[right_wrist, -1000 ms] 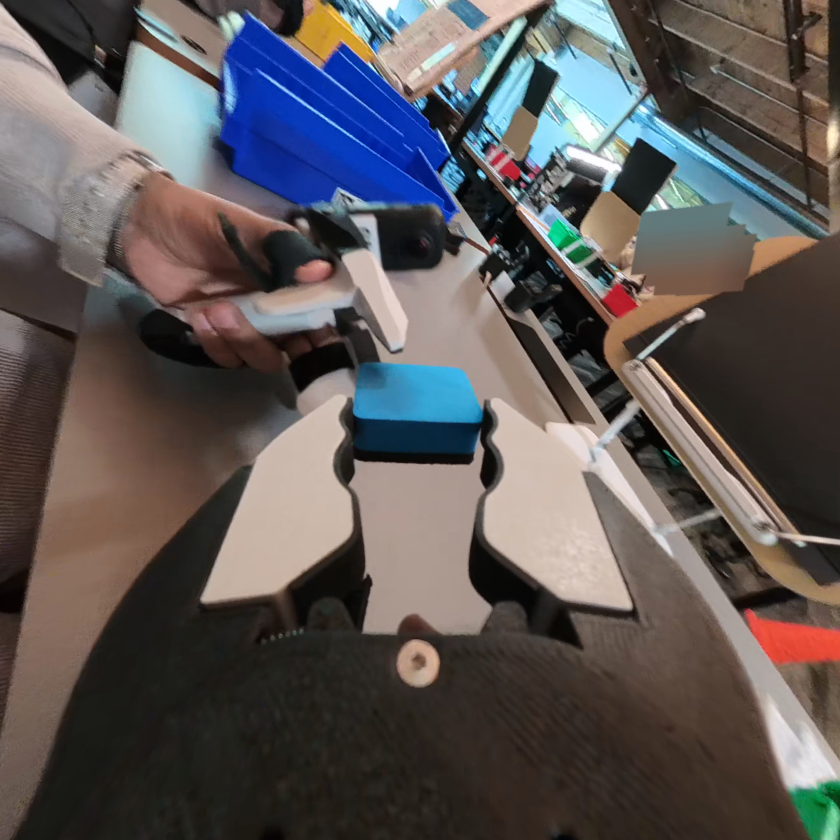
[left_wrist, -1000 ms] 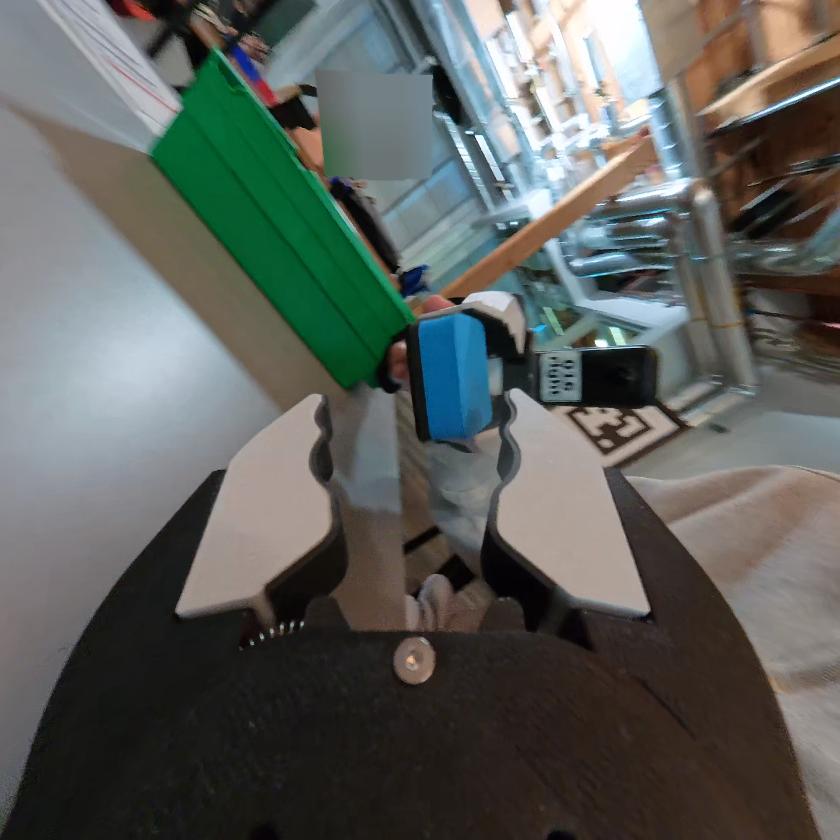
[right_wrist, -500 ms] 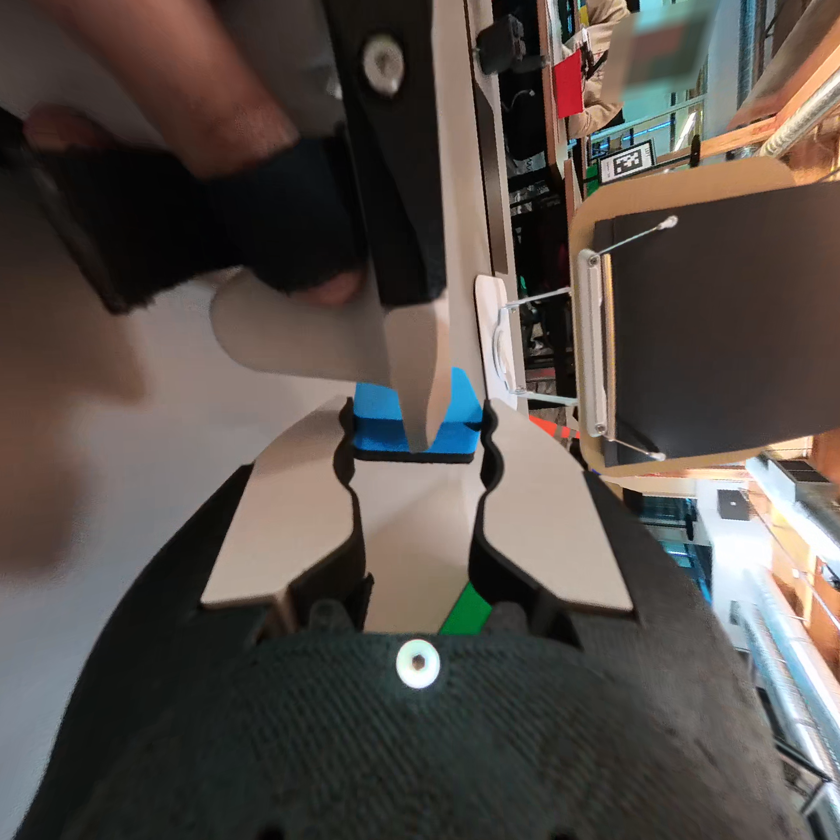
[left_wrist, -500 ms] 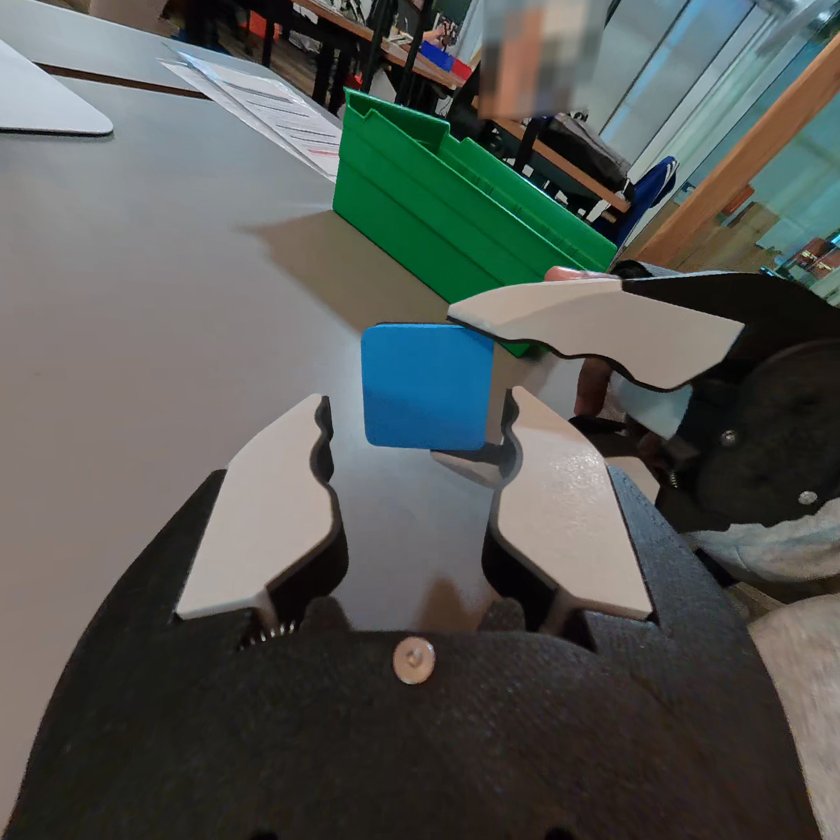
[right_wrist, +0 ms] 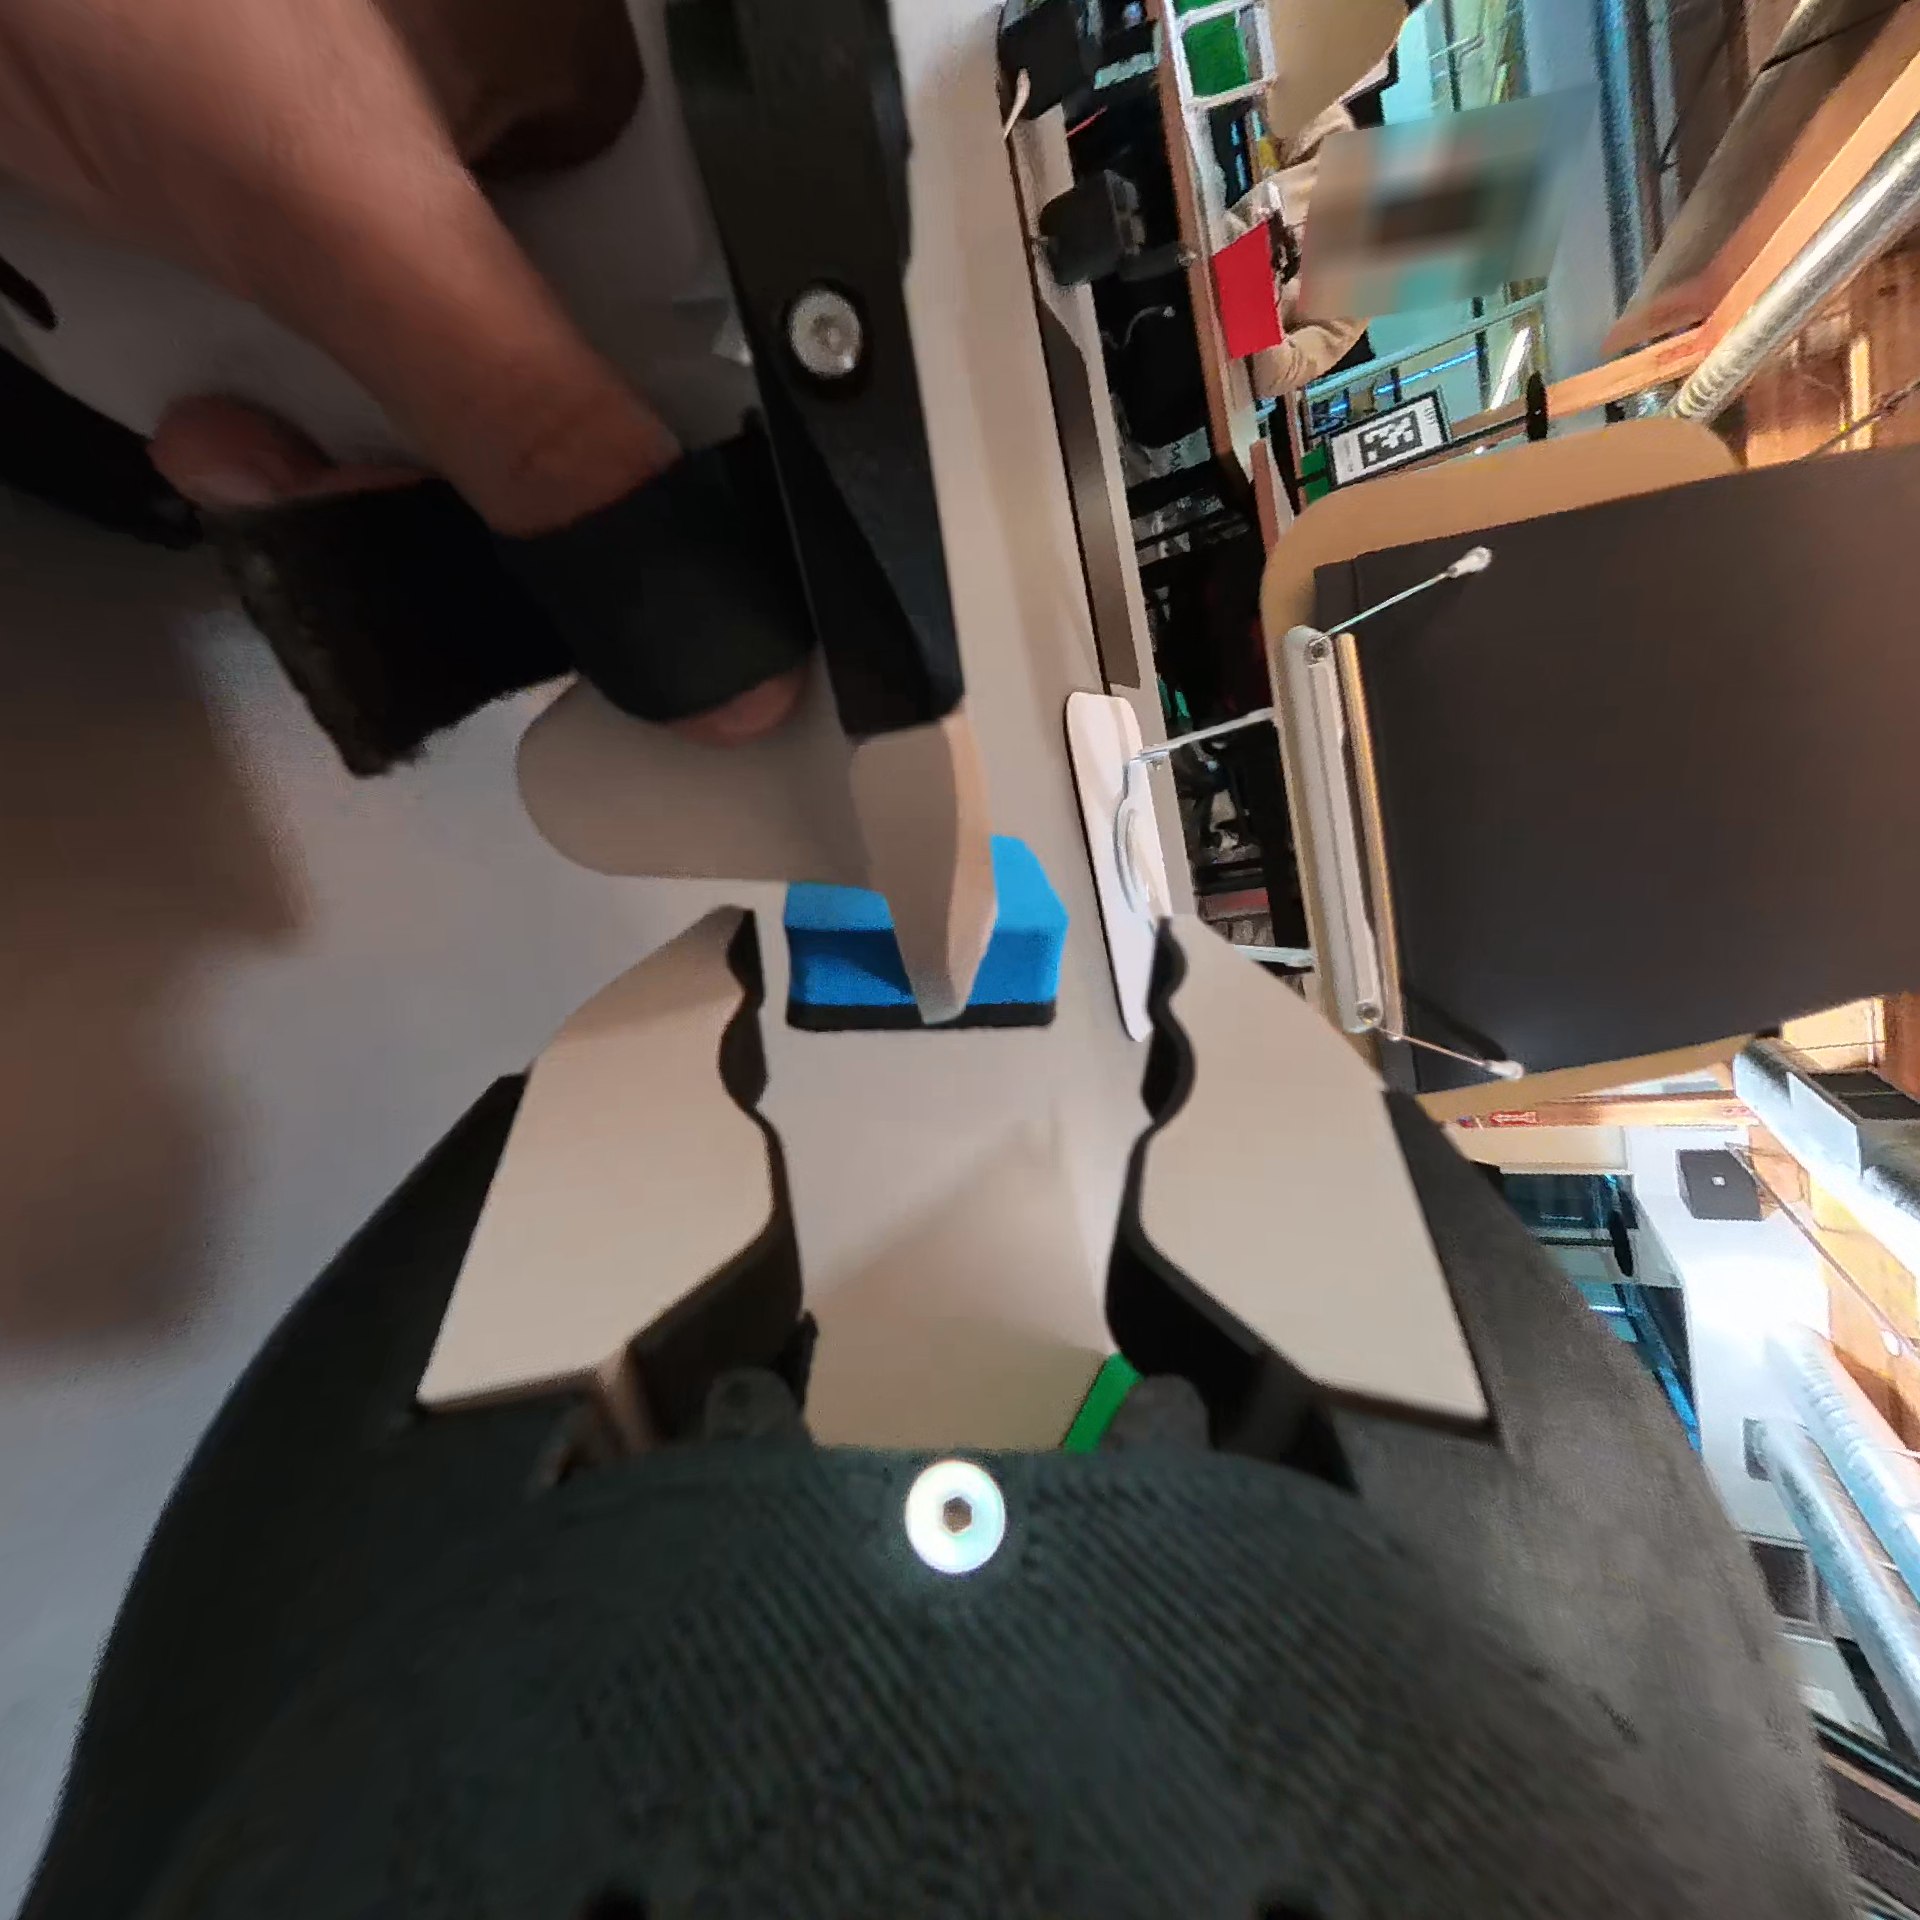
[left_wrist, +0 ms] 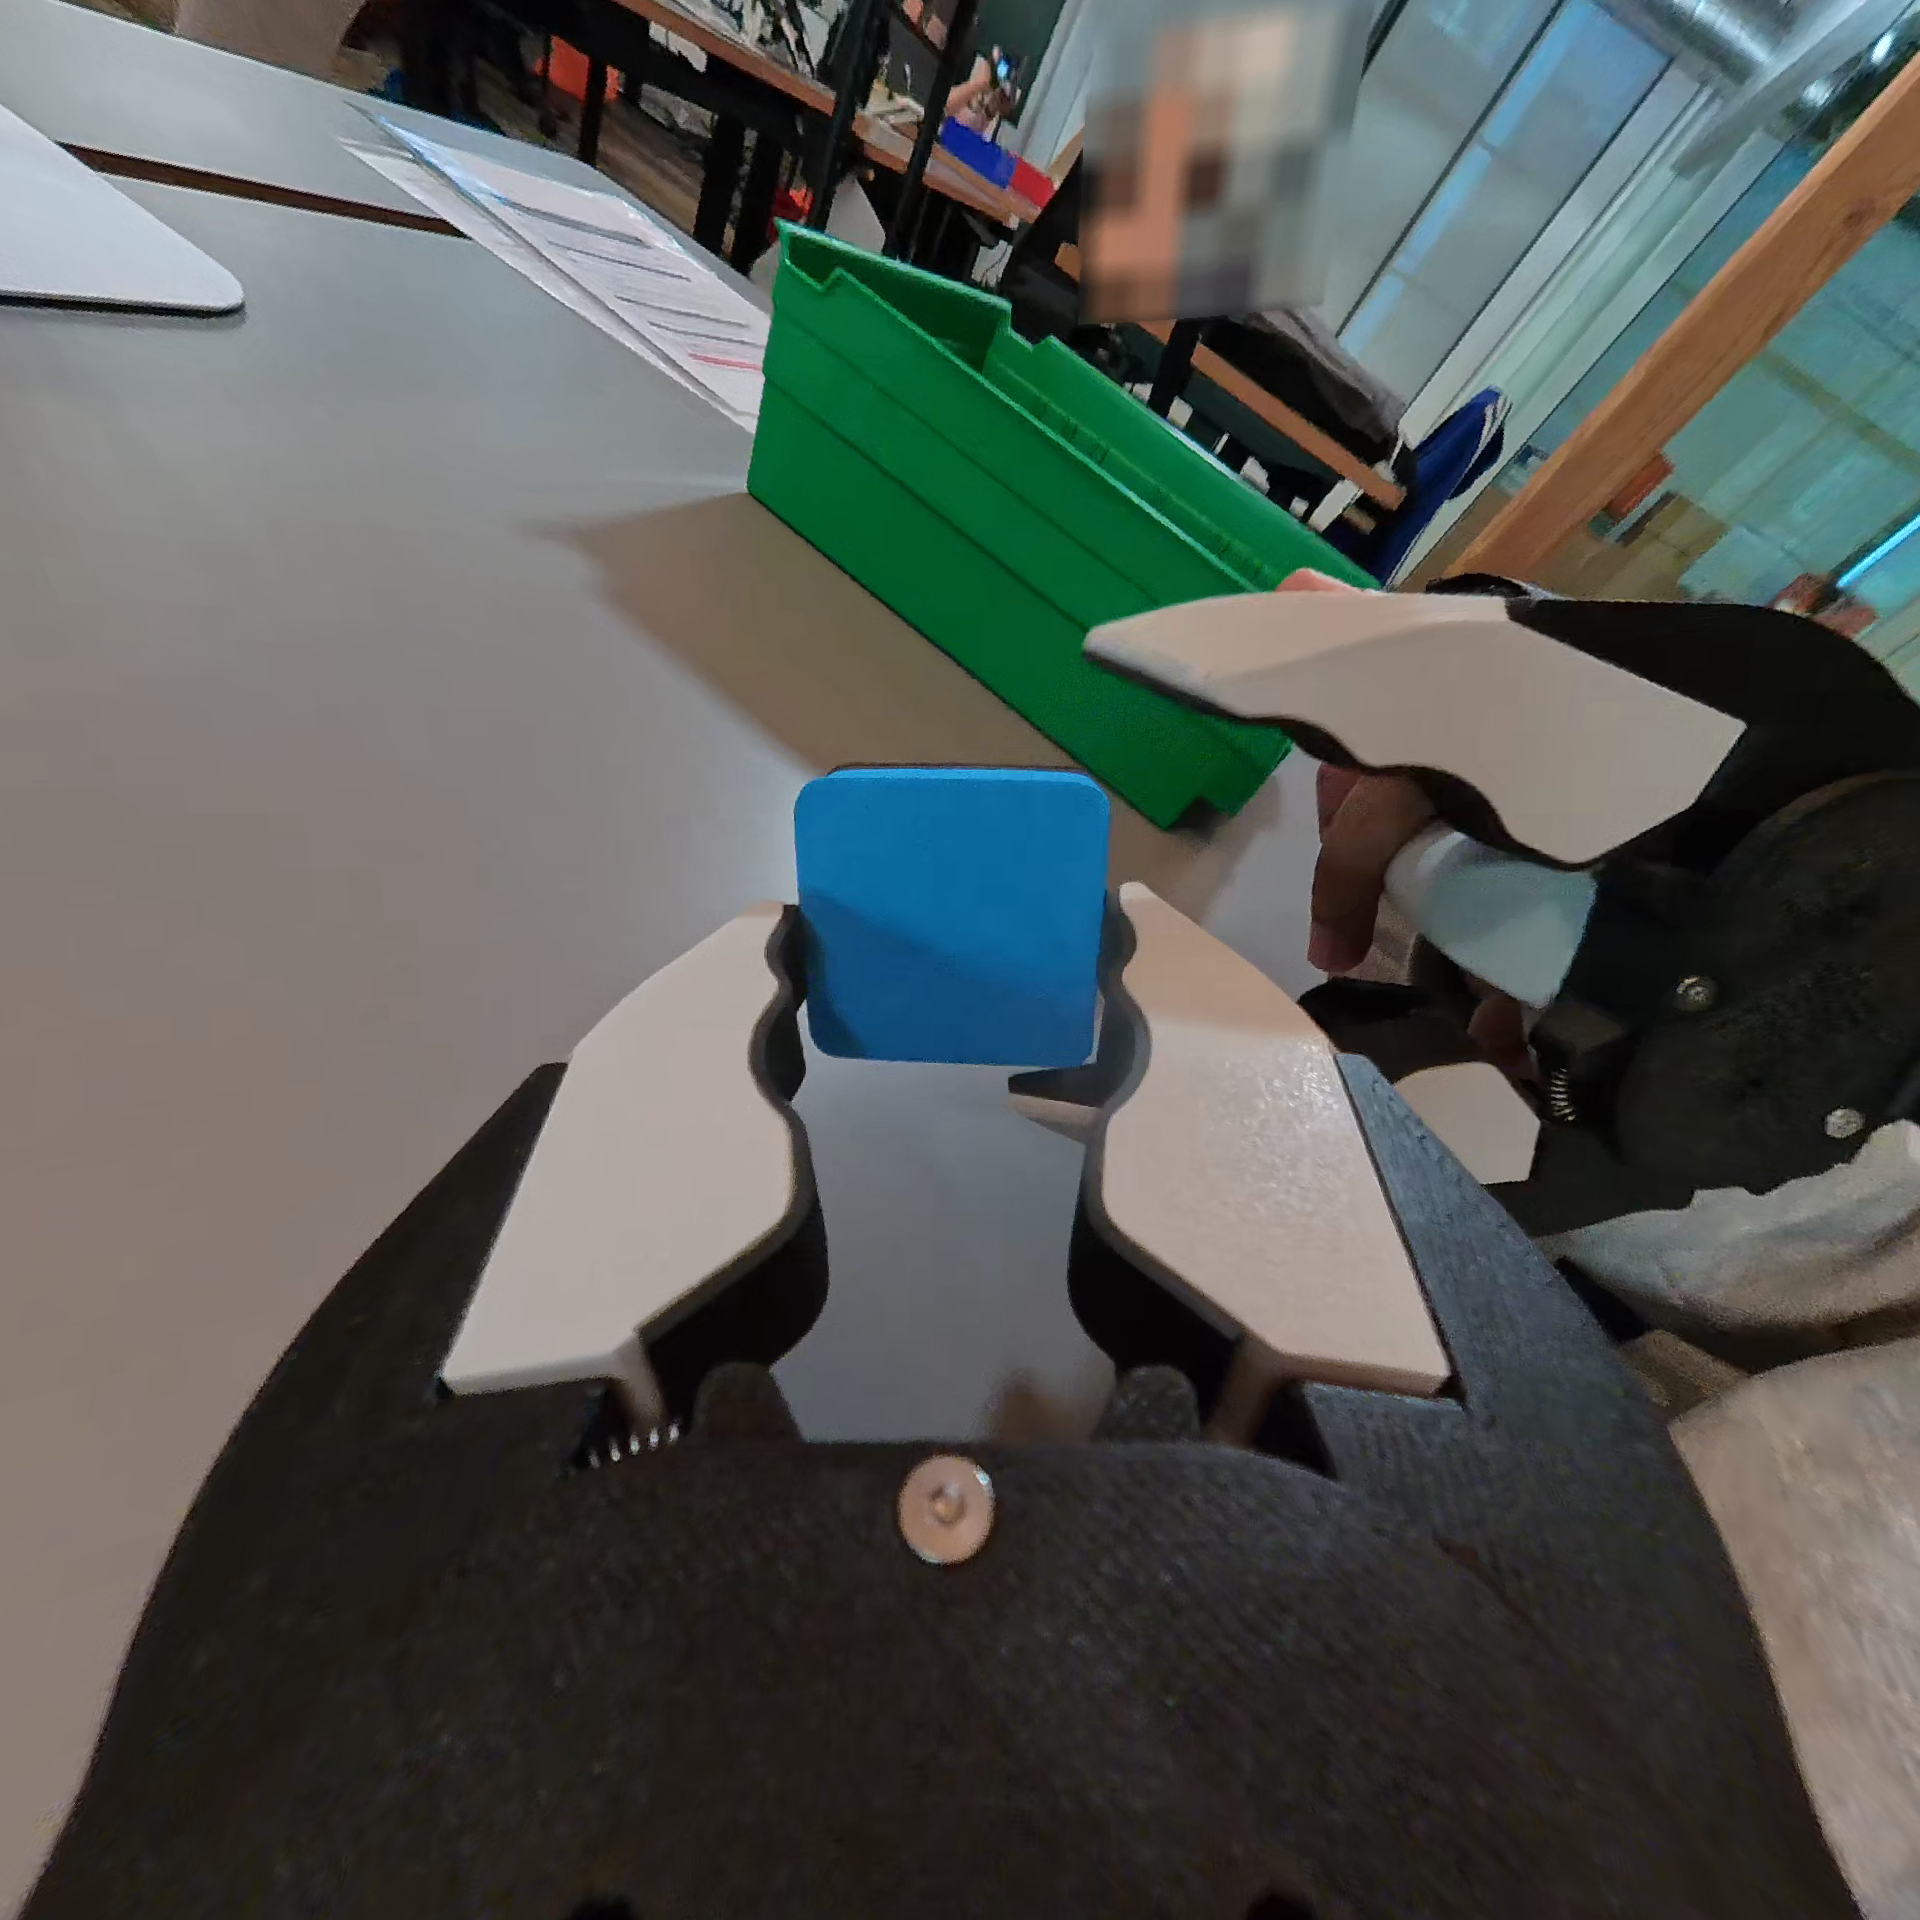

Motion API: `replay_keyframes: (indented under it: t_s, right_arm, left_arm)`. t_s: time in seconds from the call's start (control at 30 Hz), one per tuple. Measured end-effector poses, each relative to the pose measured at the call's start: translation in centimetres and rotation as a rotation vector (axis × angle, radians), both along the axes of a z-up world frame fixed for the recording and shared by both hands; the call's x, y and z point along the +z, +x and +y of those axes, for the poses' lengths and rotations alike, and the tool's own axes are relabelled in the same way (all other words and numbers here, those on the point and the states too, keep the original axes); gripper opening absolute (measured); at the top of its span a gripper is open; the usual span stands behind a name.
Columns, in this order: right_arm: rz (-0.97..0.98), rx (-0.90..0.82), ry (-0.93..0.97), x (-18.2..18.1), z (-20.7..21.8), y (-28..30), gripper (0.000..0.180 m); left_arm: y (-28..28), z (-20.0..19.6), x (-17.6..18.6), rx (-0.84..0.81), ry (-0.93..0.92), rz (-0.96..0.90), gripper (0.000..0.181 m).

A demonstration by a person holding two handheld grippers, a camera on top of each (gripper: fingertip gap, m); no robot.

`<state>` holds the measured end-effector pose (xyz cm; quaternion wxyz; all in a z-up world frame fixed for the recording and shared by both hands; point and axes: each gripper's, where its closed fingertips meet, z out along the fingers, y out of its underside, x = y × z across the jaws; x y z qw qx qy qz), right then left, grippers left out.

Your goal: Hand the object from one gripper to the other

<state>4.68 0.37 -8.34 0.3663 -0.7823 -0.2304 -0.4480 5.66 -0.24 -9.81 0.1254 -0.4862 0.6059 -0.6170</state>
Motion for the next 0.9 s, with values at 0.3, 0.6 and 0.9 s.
replay_keyframes:
  t_s: [0.3,0.6,0.9]
  right_arm:
    - [0.999,0.092,0.563,4.9,-1.5,1.3,0.079]
    - [1.492,0.343,0.635,7.3,-2.0,-0.9,0.066]
    - [1.517,0.363,0.540,6.4,-1.1,-2.6,0.061]
  left_arm:
    - [-0.5,2.8,5.1,-0.032,-0.461,-0.168,0.055]
    - [-3.0,-0.4,7.4,-0.245,-0.419,-0.312,0.055]
    - [-3.8,-2.2,7.1,-0.341,-0.413,-0.277,0.054]
